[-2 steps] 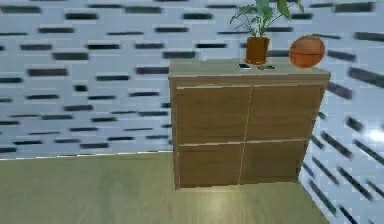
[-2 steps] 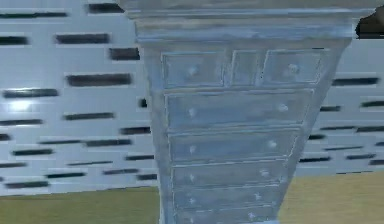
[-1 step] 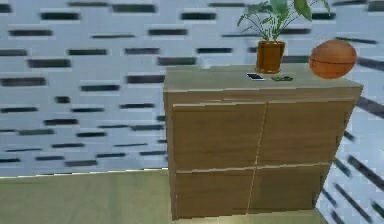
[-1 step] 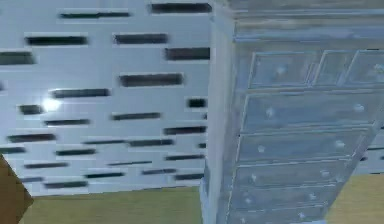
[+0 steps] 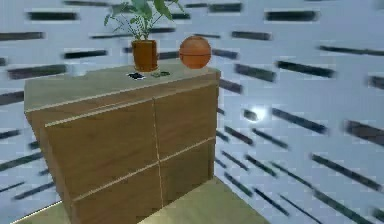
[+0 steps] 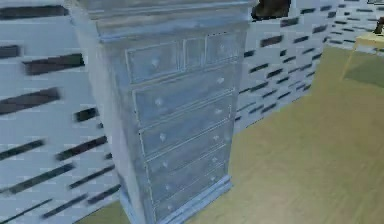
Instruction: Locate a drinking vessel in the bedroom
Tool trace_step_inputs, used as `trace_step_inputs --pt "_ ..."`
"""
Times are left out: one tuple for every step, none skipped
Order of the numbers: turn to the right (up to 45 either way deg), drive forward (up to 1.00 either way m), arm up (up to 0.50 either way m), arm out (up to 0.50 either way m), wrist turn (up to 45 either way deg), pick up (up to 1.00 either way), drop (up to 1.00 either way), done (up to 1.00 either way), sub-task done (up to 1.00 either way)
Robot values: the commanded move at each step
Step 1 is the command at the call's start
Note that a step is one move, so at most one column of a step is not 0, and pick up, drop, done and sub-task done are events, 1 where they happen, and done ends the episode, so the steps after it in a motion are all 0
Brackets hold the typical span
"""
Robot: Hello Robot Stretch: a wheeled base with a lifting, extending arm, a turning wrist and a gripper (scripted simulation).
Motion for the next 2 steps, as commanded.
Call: trace_step_inputs --pt "0.0 0.70 0.00 0.00 0.0 0.00 0.00 0.00 0.00" --pt "-45.0 0.00 0.00 0.00 0.0 0.00 0.00 0.00 0.00"
